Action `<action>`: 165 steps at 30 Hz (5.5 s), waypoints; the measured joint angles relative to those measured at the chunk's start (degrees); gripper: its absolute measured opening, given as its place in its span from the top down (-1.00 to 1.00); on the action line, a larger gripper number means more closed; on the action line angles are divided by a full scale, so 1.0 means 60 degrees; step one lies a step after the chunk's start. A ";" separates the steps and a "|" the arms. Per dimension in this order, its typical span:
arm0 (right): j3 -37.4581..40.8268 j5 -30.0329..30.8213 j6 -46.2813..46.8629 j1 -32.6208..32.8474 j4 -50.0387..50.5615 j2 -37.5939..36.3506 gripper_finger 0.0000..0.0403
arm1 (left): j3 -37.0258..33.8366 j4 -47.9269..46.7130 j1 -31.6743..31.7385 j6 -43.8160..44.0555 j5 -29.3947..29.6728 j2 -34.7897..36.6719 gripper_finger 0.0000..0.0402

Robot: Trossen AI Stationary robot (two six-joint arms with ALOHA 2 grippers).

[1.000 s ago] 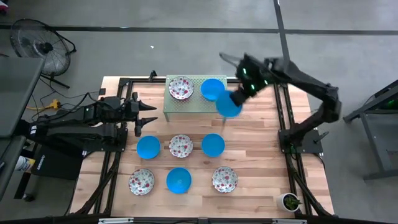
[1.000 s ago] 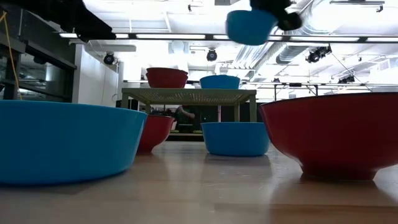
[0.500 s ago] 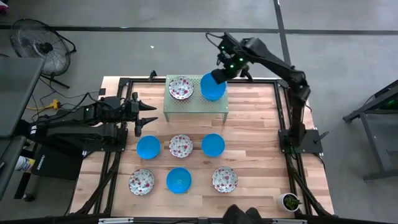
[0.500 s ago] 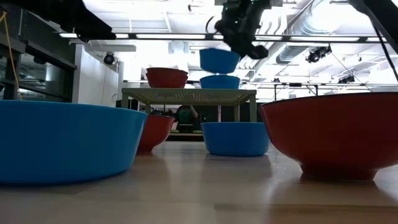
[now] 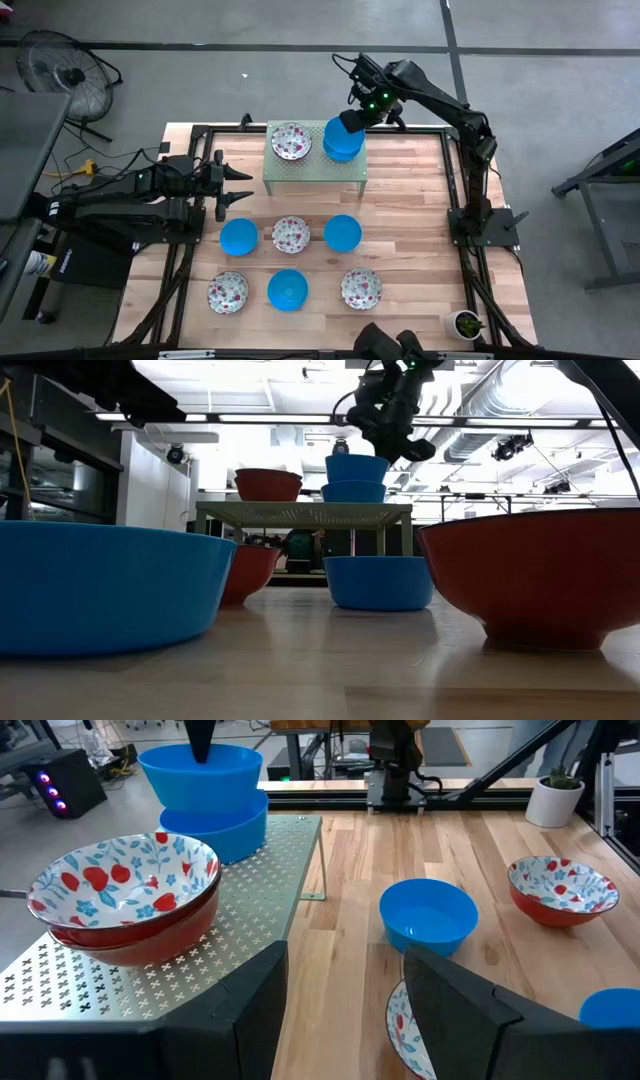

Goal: Pick & Place Mini bowls
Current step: Stack the blue bowl on top of the other blue bowl on the shelf

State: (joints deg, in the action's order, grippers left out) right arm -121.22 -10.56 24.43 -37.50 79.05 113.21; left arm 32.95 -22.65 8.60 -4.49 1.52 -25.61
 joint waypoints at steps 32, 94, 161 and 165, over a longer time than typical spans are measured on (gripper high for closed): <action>-0.0461 0.0005 -0.1168 -0.0108 -0.0286 -0.0047 0.09 | -0.0004 0.0041 -0.0001 -0.0179 -0.0194 0.0000 0.03; 1.0061 -0.3536 -0.5867 -0.0408 -1.2304 -0.6151 1.00 | -0.0006 0.2454 0.0000 0.0893 0.1676 -0.0004 0.03; 1.0064 -0.4546 -0.6705 -0.1134 -1.3289 -0.4725 1.00 | -0.0005 0.2605 0.0000 0.0885 0.1388 -0.0006 0.03; 1.0061 -0.4738 -0.6855 -0.1179 -1.3187 -0.4562 1.00 | -0.0004 0.2608 0.0000 0.0881 0.1388 -0.0007 0.03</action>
State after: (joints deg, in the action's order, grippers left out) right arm -60.86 -38.99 -16.70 -44.57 -0.07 85.83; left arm 32.93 -7.01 8.60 0.80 9.85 -25.65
